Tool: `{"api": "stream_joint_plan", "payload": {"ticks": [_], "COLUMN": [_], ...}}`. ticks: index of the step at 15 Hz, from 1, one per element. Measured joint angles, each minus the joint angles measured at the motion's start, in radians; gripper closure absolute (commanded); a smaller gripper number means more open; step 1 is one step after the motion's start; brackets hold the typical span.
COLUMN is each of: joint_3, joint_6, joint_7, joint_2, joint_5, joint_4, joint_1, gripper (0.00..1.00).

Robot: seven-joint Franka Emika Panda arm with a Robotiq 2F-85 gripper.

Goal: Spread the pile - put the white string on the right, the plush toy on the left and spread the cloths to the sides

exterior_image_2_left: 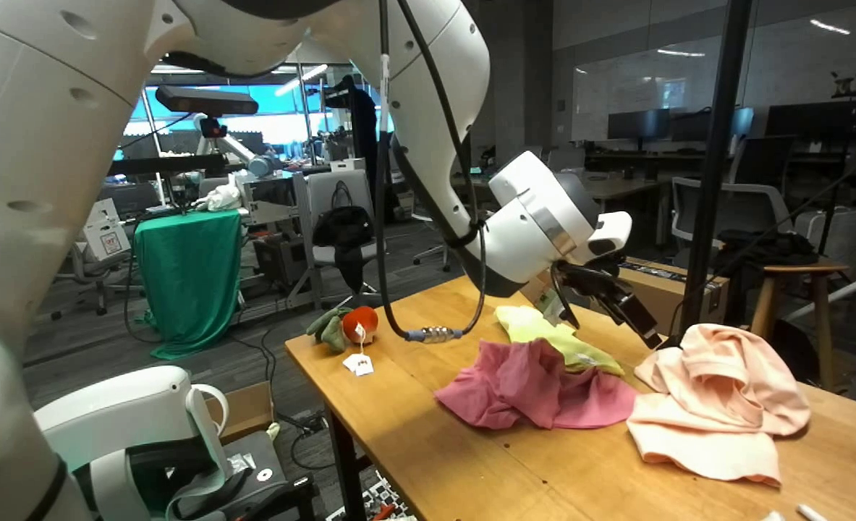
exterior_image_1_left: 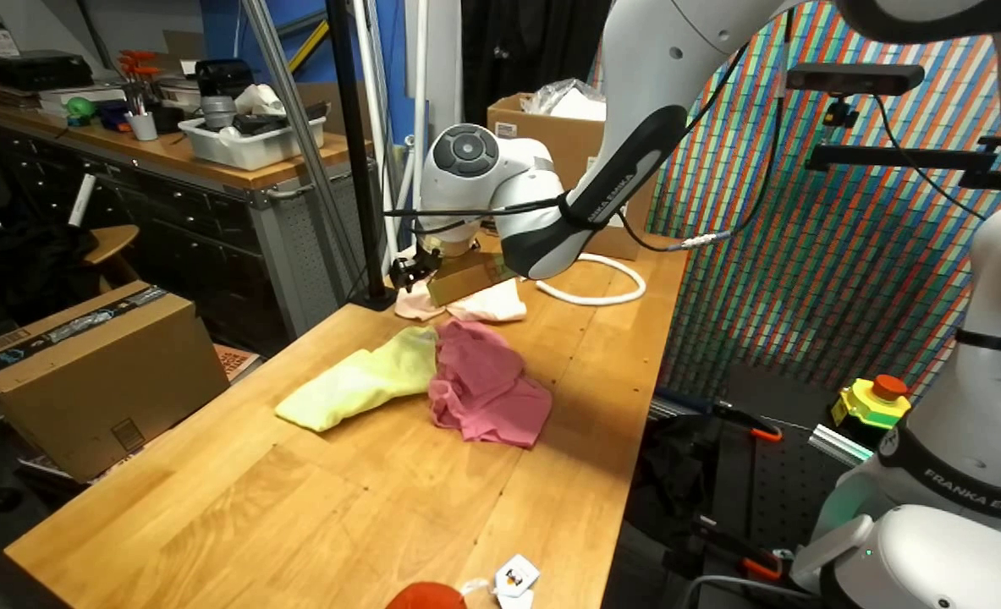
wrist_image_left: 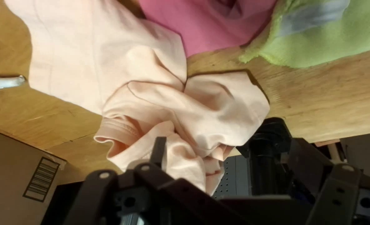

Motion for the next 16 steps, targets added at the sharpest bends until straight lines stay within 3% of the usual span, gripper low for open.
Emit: {"api": "stream_joint_plan", "payload": {"ticks": [4, 6, 12, 16], "joint_3": [0.037, 0.090, 0.272, 0.297], "joint_6": [-0.076, -0.114, -0.169, -0.238], "joint_7": [-0.058, -0.134, -0.545, -0.797], "joint_2": [-0.094, -0.143, -0.240, -0.276], "joint_5": [0.015, 0.058, 0.409, 0.605], "joint_4": [-0.092, -0.150, -0.300, -0.340], "joint_1": [0.023, 0.005, -0.080, -0.083], "gripper": [0.00, 0.00, 0.00, 0.00]}}
